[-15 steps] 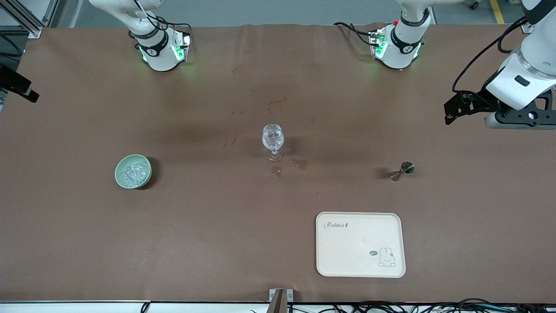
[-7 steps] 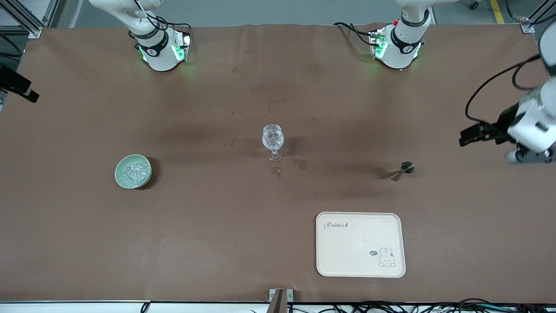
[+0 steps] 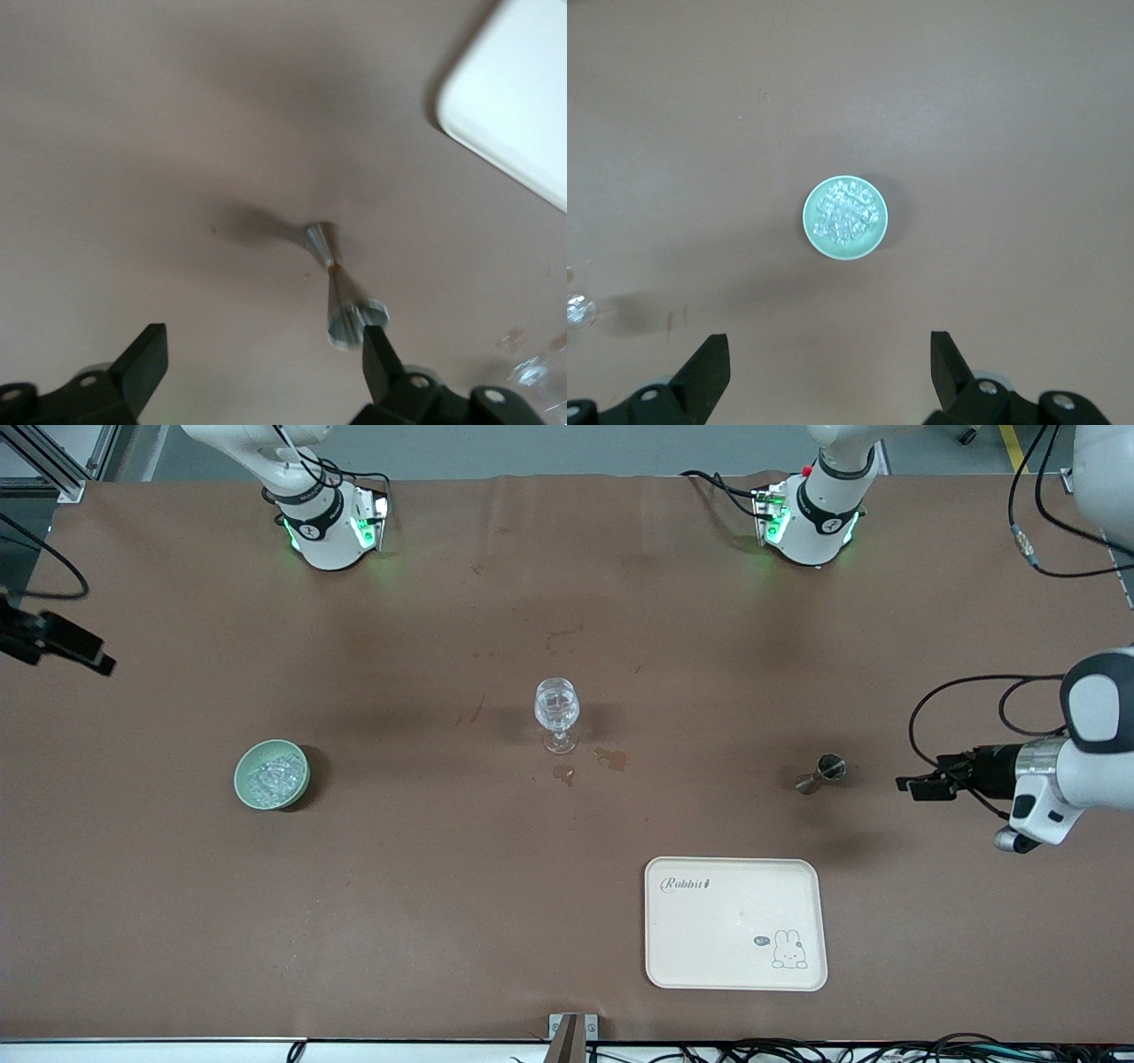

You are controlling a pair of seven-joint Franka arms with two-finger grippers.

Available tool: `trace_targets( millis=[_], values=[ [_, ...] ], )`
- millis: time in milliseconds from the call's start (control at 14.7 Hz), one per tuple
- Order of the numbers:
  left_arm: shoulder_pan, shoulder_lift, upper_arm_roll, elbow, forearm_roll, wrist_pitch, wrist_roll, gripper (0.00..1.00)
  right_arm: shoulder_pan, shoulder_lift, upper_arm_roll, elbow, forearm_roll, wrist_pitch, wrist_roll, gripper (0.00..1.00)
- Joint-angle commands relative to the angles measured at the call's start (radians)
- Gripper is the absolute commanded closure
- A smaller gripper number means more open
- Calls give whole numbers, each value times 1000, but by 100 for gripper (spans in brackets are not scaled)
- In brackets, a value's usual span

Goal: Pour wine and add ice with both arms
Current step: 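Reach the left gripper to the jigger while the right gripper reaches the bowl, then grasp the silver jigger with the left gripper while the right grasps ice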

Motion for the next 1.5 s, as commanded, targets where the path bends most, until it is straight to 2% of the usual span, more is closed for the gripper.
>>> trace_targets(
  millis=[0, 204, 544, 748, 1088, 1292, 1428],
  values=[
    [-2, 81, -9, 39, -80, 5, -163, 4, 5, -14, 1, -181, 6, 157, -6, 0],
    [29, 159, -8, 29, -237, 16, -294, 4, 5, 30, 2, -324, 6, 335, -6, 0],
    [43, 262, -8, 16, -357, 13, -336, 5, 11, 143, 2, -496, 6, 610, -6, 0],
    [41, 279, -9, 0, -386, 8, -351, 13, 24, 203, 4, -573, 6, 780, -7, 4],
    [38, 283, -9, -12, -444, -40, -397, 27, 38, 281, 10, -581, 3, 868, -9, 17],
    [32, 288, -9, -12, -449, -49, -390, 36, 43, 292, 10, -595, 1, 894, -9, 34],
    [36, 299, -11, -10, -449, -49, -385, 41, 43, 303, 10, -595, -2, 900, -9, 37]
  ],
)
